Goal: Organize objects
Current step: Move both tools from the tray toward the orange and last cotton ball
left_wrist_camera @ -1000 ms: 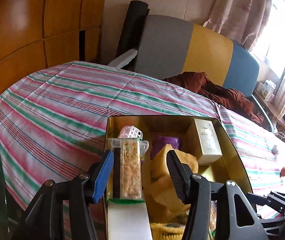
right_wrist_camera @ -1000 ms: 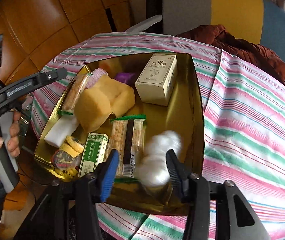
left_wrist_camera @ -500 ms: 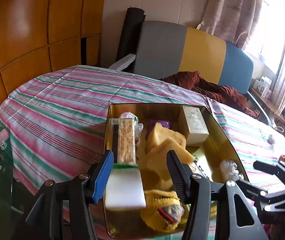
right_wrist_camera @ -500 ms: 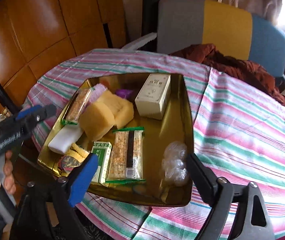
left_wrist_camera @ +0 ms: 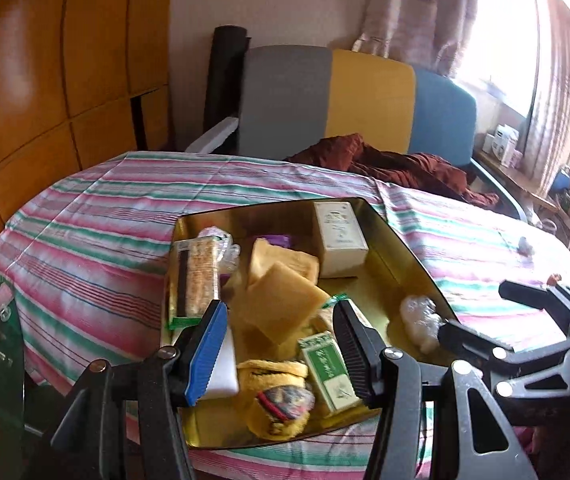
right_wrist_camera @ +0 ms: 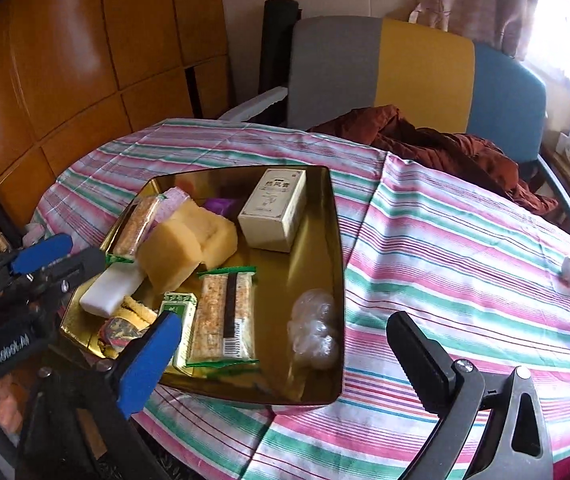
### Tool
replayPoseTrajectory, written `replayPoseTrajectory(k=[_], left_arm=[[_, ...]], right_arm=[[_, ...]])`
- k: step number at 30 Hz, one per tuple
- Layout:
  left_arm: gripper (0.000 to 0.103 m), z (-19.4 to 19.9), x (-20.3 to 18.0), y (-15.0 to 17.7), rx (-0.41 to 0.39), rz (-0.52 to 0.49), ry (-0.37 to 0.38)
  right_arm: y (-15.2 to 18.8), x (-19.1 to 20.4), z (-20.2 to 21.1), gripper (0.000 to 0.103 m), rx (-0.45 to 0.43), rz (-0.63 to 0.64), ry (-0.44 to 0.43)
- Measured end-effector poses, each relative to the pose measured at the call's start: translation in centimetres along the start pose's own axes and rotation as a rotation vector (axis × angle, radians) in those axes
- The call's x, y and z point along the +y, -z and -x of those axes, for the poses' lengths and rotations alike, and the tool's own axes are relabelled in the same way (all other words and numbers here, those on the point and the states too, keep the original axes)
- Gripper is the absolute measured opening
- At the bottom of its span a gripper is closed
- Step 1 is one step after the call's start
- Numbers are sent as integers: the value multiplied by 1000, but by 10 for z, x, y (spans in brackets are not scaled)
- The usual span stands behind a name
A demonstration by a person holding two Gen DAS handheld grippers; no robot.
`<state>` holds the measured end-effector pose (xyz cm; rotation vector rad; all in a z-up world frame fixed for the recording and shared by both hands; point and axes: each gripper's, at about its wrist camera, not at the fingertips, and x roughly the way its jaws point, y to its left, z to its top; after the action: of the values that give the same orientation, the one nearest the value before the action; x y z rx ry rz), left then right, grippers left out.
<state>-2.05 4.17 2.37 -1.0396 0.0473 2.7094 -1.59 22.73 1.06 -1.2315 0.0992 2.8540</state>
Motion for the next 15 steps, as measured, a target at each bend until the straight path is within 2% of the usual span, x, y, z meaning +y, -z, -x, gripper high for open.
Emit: replayPoseTrajectory(k=[8, 15], left_arm=[[56, 0, -25, 4, 17, -62, 35], [56, -3, -48, 6, 33, -113, 72]], right_arm=[[1, -29, 6, 103, -6, -51, 57], [6, -79, 7, 103, 15, -128, 157]])
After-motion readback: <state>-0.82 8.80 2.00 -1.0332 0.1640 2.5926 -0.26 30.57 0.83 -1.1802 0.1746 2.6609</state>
